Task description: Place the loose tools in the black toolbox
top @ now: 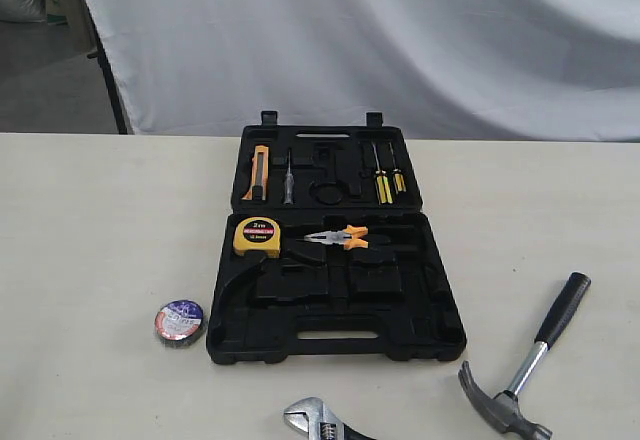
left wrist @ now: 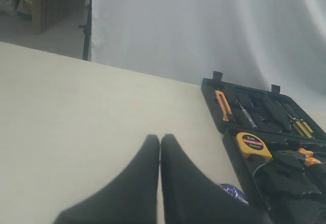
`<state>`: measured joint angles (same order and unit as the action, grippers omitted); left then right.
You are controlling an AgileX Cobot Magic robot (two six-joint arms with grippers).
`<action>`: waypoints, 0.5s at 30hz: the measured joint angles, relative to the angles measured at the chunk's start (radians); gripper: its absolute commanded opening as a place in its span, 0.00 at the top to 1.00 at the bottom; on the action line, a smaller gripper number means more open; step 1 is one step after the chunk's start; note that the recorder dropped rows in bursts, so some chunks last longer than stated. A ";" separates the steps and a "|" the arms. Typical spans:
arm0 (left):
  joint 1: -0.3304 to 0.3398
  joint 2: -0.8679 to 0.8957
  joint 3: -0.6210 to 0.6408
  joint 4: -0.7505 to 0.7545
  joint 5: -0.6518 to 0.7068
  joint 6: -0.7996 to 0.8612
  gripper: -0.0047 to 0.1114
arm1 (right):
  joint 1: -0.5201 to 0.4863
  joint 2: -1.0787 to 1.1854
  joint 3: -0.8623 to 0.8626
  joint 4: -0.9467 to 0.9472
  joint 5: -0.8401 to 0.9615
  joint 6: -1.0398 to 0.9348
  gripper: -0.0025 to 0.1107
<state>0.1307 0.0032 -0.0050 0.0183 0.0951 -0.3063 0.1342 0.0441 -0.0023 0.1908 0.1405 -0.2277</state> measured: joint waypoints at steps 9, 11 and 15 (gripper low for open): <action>0.000 0.000 0.000 0.000 0.000 0.000 0.95 | 0.000 0.000 0.000 0.228 -0.229 0.180 0.98; 0.000 0.000 0.000 0.000 0.000 0.000 0.95 | 0.000 0.000 0.000 0.287 -0.282 0.228 0.98; 0.000 0.000 0.000 0.000 0.000 0.000 0.95 | 0.000 0.000 0.000 0.323 -0.306 0.263 0.98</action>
<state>0.1307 0.0032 -0.0050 0.0183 0.0951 -0.3063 0.1342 0.0441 -0.0023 0.5136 -0.1655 0.0349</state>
